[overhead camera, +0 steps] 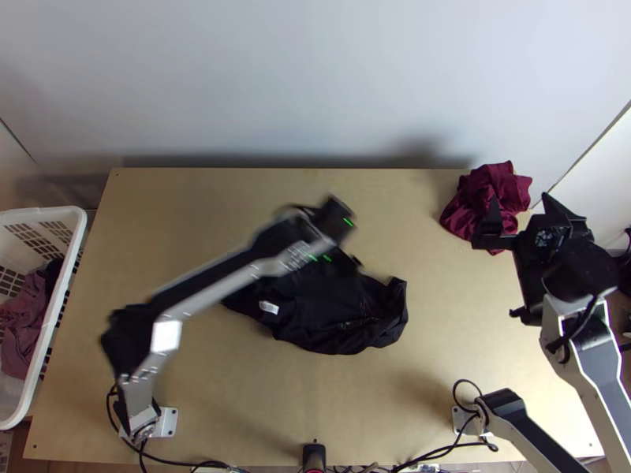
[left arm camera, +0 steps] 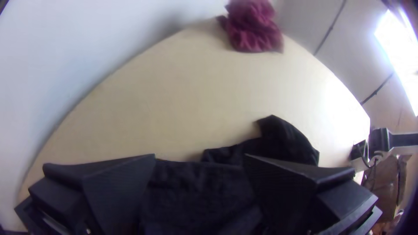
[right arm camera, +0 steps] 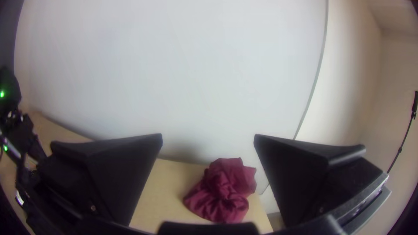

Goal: Fold the t-shirt

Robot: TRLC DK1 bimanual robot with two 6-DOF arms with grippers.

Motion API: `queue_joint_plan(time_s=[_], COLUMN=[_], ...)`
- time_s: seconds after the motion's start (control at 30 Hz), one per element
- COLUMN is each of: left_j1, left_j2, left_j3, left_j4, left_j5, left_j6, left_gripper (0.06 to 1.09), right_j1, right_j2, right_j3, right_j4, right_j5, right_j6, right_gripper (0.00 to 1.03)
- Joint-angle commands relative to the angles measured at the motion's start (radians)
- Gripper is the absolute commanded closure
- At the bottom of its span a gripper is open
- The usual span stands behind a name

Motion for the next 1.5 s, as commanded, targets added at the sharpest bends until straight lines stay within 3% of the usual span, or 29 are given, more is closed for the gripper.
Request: queue_joint_plan(time_s=[0.0,0.23,0.47,0.7,0.93,1.17,1.47], left_j1=[0.237,0.519,0.871,1.082,1.217,1.289,1.348], left_j2=[-0.187,-0.377,-0.495,-0.574,-0.644,-0.695,-0.716], left_j3=[-0.093,-0.227,-0.366,-0.471,-0.575,-0.664,-0.715], left_j4=[-0.030,-0.031,-0.026,-0.026,-0.023,-0.016,-0.016], left_j5=[0.042,0.087,0.255,0.344,0.410,0.427,0.452], left_j6=[-0.016,-0.013,0.021,0.082,0.110,0.147,0.170], left_gripper=[0.10,0.10,0.10,0.11,0.11,0.11,0.11], right_j1=[0.021,0.159,0.328,0.432,0.535,0.563,0.601], right_j2=[0.076,0.217,0.407,0.638,0.855,1.048,1.269], right_j3=[0.002,0.006,0.011,0.140,0.275,0.466,0.789], right_j4=[0.020,0.022,0.017,-0.001,-0.030,-0.038,-0.177], right_j5=[-0.011,-0.015,-0.046,-0.080,-0.112,-0.150,-0.180], right_j6=[0.019,0.082,0.128,0.163,0.220,0.235,0.234], right_gripper=[0.05,0.05,0.05,0.05,0.05,0.07,0.07])
